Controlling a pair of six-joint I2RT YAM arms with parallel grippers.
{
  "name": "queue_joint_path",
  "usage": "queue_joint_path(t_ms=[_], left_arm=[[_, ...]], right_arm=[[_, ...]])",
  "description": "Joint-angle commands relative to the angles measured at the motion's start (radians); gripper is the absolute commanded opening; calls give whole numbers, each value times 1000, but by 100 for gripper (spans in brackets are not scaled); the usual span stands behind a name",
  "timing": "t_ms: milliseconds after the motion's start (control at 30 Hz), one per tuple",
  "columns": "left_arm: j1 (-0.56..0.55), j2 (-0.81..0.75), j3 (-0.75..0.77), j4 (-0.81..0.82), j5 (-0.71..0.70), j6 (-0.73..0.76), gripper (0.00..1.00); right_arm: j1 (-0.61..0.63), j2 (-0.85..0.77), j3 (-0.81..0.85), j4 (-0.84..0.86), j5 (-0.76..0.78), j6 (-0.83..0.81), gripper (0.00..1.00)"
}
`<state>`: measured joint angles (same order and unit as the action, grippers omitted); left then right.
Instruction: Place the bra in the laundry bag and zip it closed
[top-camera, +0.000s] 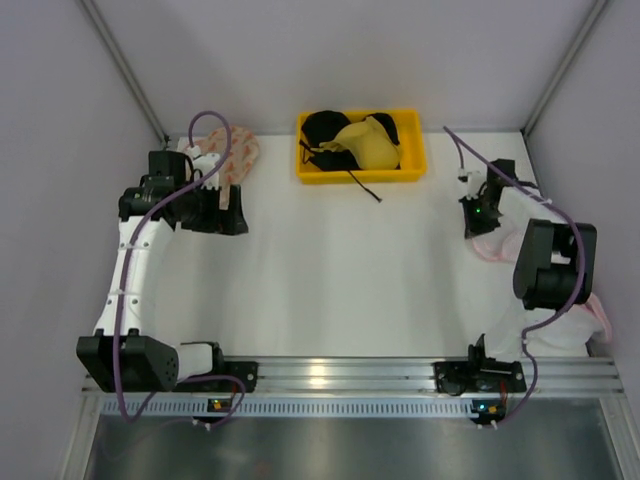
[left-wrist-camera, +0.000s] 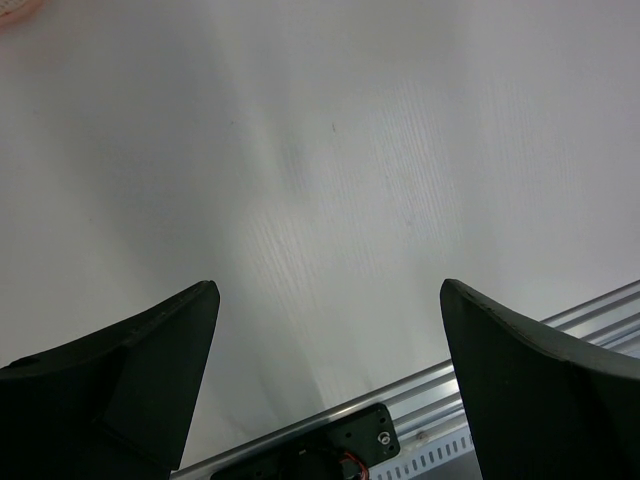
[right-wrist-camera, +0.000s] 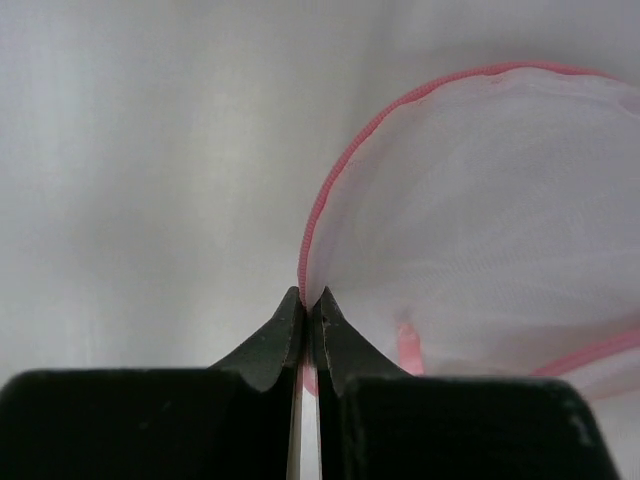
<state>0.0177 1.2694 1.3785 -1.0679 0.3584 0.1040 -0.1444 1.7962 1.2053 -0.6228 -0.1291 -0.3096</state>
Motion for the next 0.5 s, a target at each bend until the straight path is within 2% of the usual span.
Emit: queue_joint_path(t_ms=[0, 133, 400, 433, 467], left_arm=[[-1, -54, -42, 72, 71, -10, 98], [-1, -80, -105, 120, 142, -52, 98], [-2, -84, -248, 213, 275, -187, 85], [-4, -87, -278, 224, 301, -199, 84], [-5, -88, -292, 238, 309, -220, 84]], right_arm=[[136, -154, -56, -12, -184, -42, 0], [307, -239, -101, -18, -268, -34, 0], [596, -322, -162, 37, -322, 46, 0], [615, -327, -161, 35, -325, 40, 2], [632, -336, -159, 17, -326, 32, 11]])
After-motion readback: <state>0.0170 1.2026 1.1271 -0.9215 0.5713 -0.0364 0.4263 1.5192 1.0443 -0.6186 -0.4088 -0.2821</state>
